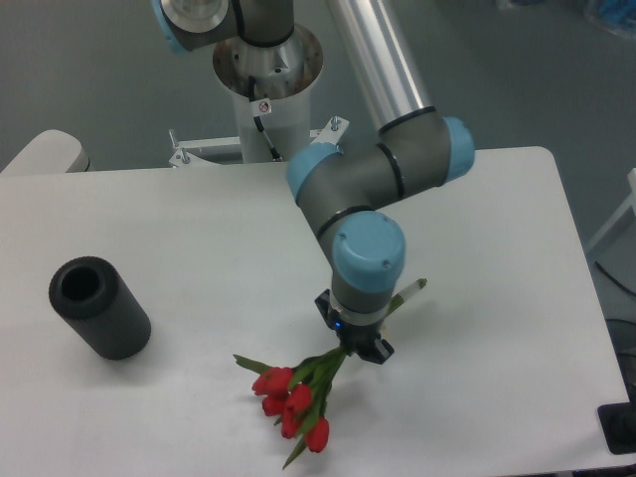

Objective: Pick up the flowers from the table
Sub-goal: 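Lift the held tulips and pull them away from the black vase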

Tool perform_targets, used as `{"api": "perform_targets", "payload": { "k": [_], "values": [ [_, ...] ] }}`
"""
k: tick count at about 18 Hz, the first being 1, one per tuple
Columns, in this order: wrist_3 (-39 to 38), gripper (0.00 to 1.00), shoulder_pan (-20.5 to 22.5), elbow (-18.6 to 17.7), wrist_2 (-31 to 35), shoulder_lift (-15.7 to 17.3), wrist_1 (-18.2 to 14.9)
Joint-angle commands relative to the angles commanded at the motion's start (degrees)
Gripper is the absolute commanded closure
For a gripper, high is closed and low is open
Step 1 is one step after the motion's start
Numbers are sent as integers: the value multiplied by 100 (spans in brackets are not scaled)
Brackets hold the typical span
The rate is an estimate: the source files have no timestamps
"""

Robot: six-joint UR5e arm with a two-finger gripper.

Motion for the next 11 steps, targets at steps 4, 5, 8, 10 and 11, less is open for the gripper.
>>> {"api": "perform_targets", "payload": {
  "k": [4,5,8,10,11],
  "values": [
    [18,88,0,71,44,-141,18],
    [18,88,9,88,35,-150,9],
    [18,88,-17,106,70,-167,0],
    [26,88,-35,106,236,-167,-9],
    [26,88,-53,115,307,-176,-9]
  ]
}}
